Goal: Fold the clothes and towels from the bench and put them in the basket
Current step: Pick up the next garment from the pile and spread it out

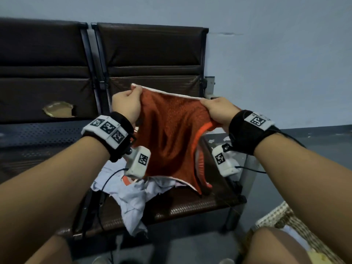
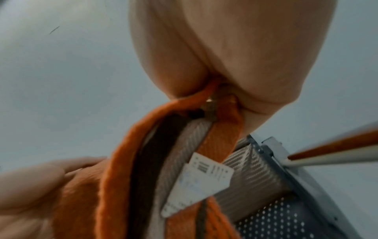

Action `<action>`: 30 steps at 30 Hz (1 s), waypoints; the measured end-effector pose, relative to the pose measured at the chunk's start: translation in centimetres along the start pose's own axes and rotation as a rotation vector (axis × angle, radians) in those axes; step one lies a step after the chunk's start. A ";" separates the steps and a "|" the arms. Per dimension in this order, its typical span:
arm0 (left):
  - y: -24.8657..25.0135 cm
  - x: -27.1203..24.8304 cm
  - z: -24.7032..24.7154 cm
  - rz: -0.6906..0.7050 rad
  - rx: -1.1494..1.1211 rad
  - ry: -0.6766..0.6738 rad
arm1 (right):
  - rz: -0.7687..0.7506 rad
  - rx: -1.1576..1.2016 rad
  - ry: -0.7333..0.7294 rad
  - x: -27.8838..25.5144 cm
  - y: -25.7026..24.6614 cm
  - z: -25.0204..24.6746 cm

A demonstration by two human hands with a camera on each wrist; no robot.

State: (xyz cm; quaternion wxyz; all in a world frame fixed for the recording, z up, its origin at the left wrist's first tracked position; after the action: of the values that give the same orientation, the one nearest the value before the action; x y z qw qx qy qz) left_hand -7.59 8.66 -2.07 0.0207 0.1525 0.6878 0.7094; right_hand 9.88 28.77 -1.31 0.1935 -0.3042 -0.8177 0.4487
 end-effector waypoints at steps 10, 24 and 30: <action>0.9 -9.9 4.9 0.058 0.042 -0.582 | 0.065 0.297 -0.208 -3.5 -2.3 3.2; -1.4 -4.8 3.7 -0.336 -0.009 -0.816 | -0.066 0.174 -0.299 -2.2 -0.7 1.7; -1.4 -0.6 5.7 -0.051 0.196 -0.557 | -0.039 -0.425 -0.106 1.9 1.0 -1.5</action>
State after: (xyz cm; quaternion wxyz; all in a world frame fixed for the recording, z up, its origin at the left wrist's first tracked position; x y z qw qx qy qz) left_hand -5.89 14.16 -3.53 0.2114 0.3251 0.7246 0.5697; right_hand 9.67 31.33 -1.30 0.0904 -0.2984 -0.9087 0.2777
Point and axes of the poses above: each hand's wrist, its own x-axis towards the middle knuckle, its own z-axis out of the palm, y = z × x, the point moved 3 cm from there along x, towards the middle knuckle
